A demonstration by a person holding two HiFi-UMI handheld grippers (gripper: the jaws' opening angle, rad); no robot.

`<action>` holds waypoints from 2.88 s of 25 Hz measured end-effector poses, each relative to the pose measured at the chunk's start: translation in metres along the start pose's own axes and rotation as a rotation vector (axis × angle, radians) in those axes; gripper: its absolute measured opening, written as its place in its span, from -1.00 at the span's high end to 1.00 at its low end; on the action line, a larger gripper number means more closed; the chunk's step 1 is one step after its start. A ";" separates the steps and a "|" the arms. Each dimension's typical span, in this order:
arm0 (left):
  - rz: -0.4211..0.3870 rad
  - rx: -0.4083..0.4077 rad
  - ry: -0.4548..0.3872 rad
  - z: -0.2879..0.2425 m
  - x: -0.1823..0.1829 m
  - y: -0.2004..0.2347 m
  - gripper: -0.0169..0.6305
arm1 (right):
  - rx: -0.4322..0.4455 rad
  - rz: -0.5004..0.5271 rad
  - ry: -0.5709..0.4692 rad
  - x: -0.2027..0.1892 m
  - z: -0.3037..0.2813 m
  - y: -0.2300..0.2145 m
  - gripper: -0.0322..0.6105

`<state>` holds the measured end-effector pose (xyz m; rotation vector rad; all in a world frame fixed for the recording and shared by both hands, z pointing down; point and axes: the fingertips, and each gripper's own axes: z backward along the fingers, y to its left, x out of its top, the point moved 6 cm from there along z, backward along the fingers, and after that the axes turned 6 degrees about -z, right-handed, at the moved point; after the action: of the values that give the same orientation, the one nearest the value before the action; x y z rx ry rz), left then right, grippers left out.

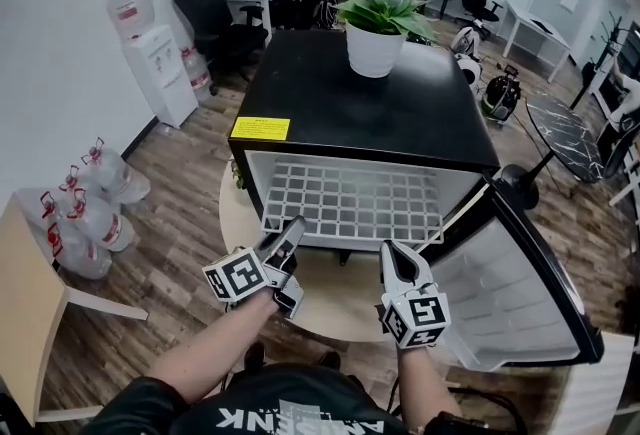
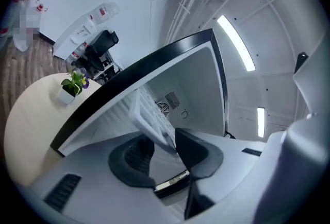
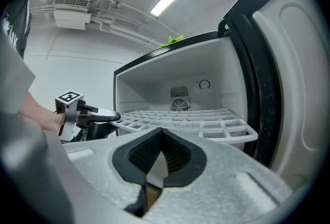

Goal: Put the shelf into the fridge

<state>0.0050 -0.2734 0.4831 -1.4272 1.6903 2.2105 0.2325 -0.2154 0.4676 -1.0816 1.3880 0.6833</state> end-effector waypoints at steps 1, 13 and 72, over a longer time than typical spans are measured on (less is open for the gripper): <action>-0.030 0.010 -0.012 0.006 -0.001 -0.001 0.58 | 0.001 -0.001 -0.002 0.001 -0.003 -0.002 0.88; -0.406 0.168 -0.014 0.001 0.012 -0.010 0.63 | 0.027 -0.026 -0.006 0.014 -0.036 -0.020 0.88; -0.770 -0.005 0.067 0.022 0.064 -0.053 0.95 | -0.129 -0.094 -0.025 0.061 -0.010 0.019 0.88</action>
<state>-0.0196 -0.2658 0.4008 -1.7636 0.8909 1.7358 0.2183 -0.2299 0.4058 -1.2281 1.2771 0.7232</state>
